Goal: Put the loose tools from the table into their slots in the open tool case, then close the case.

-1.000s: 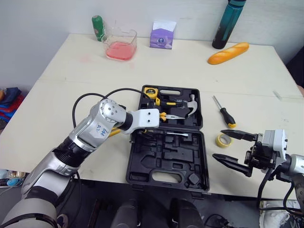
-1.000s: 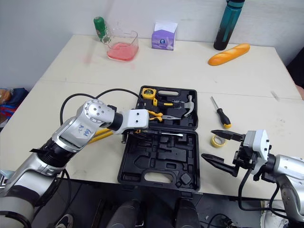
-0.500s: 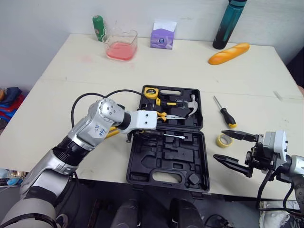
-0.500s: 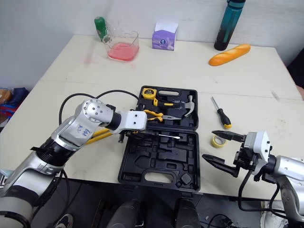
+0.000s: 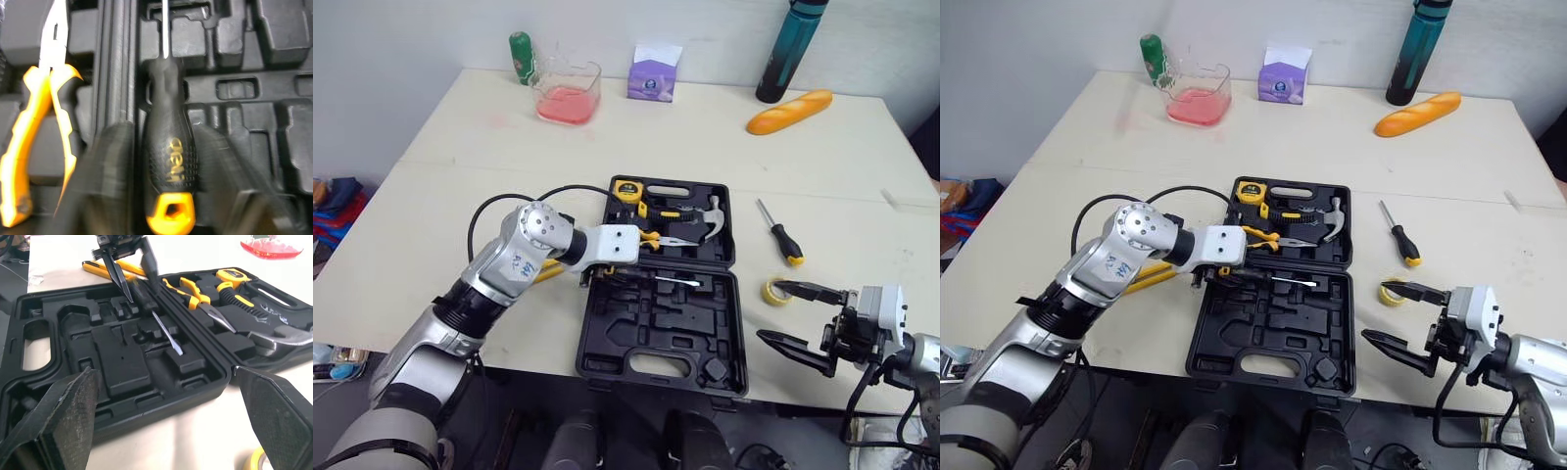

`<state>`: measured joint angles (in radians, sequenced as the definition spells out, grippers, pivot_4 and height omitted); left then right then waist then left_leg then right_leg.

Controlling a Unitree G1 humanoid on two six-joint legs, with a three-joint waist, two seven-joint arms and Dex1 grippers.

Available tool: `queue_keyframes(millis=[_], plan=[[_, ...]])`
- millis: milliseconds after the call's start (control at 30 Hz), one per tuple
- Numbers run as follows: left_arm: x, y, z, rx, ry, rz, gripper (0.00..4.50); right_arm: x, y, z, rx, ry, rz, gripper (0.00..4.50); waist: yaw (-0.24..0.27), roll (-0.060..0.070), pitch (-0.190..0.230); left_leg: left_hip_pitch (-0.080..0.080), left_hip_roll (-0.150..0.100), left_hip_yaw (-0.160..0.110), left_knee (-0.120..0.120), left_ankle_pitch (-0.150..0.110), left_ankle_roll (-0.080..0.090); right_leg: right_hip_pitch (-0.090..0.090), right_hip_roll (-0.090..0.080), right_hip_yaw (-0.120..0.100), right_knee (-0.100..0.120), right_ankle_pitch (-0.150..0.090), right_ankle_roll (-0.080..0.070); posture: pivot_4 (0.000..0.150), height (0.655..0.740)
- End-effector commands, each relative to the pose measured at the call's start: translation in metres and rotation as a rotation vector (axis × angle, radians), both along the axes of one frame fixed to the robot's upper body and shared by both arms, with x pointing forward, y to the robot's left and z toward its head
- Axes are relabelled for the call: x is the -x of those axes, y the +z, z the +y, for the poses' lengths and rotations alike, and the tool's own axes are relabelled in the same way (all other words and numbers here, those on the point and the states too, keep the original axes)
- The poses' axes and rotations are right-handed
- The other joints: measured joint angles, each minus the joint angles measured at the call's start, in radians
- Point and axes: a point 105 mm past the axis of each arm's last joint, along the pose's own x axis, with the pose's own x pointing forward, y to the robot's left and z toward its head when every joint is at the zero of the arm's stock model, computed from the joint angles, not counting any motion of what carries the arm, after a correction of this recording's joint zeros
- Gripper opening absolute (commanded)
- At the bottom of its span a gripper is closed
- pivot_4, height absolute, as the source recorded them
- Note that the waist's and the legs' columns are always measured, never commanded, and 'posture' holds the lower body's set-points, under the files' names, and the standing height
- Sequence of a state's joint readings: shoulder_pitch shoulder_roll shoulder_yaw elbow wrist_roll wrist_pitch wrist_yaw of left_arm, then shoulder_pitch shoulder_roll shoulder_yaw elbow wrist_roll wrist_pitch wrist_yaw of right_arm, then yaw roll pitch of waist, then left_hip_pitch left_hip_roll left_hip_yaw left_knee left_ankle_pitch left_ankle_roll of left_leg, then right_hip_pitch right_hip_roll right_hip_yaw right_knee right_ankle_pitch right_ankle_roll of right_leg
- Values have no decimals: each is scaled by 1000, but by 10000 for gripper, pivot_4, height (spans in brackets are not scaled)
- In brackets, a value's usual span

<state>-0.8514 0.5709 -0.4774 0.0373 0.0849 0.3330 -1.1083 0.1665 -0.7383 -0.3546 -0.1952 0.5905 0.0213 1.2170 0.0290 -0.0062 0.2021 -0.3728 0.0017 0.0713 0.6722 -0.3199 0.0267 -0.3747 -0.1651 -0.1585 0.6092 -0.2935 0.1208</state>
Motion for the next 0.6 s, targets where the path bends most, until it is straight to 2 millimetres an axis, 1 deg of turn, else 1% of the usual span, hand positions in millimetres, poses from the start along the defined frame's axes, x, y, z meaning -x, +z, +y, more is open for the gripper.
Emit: queue_keyframes(millis=[33, 133, 233, 367, 600], plan=[[2, 22, -3, 85, -63, -66, 38362, 2, 6, -1, 1, 2, -33, 45000, -1, 0, 0, 0, 0, 0, 0, 0, 0, 0, 0, 0, 0, 0, 0, 1500, 7400], [9, 29, -1, 141, -108, -41, 38362, 1, 6, -1, 1, 3, -33, 45000, -7, 0, 0, 0, 0, 0, 0, 0, 0, 0, 0, 0, 1, 0, 0, 1500, 7400], [11, 39, 6, 210, -77, 0, 38362, -1, 6, -3, 3, -1, -36, 45000, -5, 0, 0, 0, 1, 0, 1, 0, 0, 0, 0, 0, 1, 0, 0, 1500, 7400], [12, 36, 17, 235, -66, -21, 38362, -1, 7, -4, -1, -12, -38, 45000, -4, 0, 0, 0, 0, 0, 2, 0, 0, 0, 0, 0, 2, 0, 0, 1500, 7400], [16, 30, 24, 346, -22, -8, 38362, -4, 8, -10, -11, -49, -63, 45000, -4, 0, 0, 0, 0, 0, 2, 0, 0, 0, 0, 0, 1, 0, 0, 1500, 7400]])
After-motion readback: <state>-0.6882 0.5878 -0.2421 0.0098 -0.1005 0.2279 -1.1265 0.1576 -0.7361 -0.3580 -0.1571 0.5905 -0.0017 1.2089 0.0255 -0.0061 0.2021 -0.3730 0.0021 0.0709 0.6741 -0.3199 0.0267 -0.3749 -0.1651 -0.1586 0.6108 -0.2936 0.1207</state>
